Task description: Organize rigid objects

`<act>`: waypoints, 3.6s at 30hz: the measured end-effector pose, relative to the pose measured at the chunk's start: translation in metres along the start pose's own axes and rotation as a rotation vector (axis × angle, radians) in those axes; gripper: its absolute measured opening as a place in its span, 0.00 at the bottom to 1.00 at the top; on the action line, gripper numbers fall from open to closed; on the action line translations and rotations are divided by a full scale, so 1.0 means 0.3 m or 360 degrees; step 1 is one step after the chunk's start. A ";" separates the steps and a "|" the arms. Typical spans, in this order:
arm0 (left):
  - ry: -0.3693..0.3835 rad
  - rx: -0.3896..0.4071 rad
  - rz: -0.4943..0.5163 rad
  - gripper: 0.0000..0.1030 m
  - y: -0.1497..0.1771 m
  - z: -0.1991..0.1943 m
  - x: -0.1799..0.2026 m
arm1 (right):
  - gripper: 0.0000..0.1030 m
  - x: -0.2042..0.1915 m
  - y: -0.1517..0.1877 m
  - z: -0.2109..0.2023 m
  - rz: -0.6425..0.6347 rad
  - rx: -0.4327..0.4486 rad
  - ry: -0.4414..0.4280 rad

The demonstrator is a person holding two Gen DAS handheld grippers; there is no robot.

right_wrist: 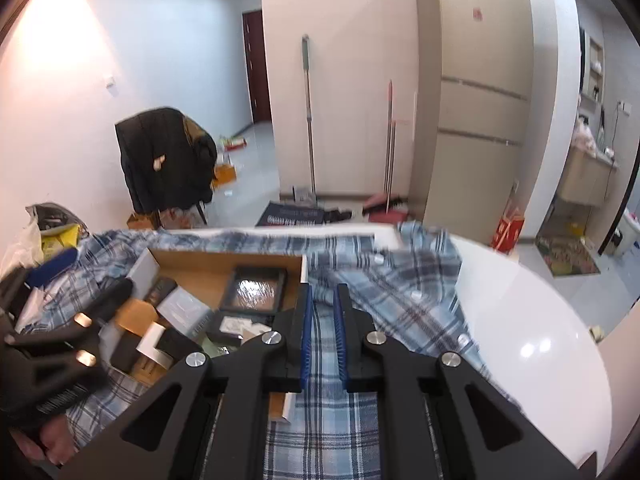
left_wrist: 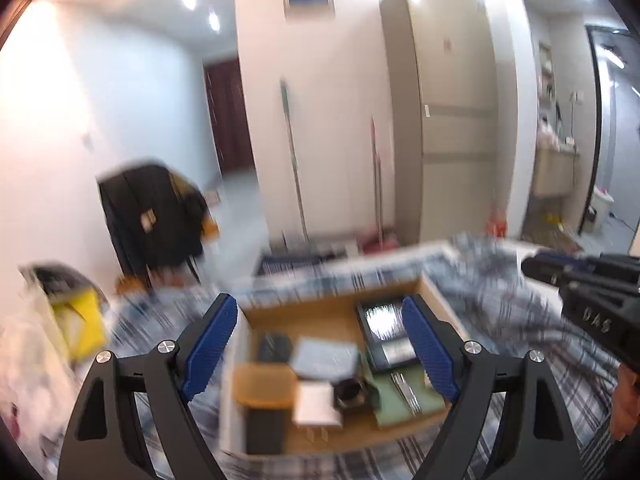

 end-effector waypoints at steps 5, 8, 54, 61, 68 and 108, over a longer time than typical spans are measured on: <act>-0.0067 0.0296 -0.0077 0.84 -0.135 -0.183 -0.110 | 0.09 -0.038 -0.067 -0.107 -0.0047 0.0091 0.0013; -0.0077 0.0450 -0.0091 0.84 -0.192 -0.310 -0.156 | 0.09 -0.081 -0.113 -0.205 -0.0114 0.0172 0.0003; -0.0039 0.0602 -0.0290 1.00 0.242 -0.549 -0.274 | 1.00 -0.214 0.213 -0.517 -0.0271 0.0953 -0.0059; -0.0025 0.0619 -0.0286 1.00 0.245 -0.553 -0.283 | 1.00 -0.231 0.222 -0.549 -0.0313 0.1012 -0.0057; 0.0004 0.0654 -0.0230 1.00 0.250 -0.571 -0.267 | 1.00 -0.204 0.214 -0.537 -0.0247 0.0987 -0.0070; -0.0007 0.0644 -0.0260 1.00 0.247 -0.574 -0.268 | 1.00 -0.213 0.216 -0.546 -0.0274 0.1016 -0.0052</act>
Point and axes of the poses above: each gripper's, at about its wrist camera, not at the fingertips, and z roughly the way its jaws point, x to its right, y to its underside, the point moved 10 cm from there along z, roughly the way its jaws point, and after that the axes turned 9 degrees about -y, right-handed, at the moved point
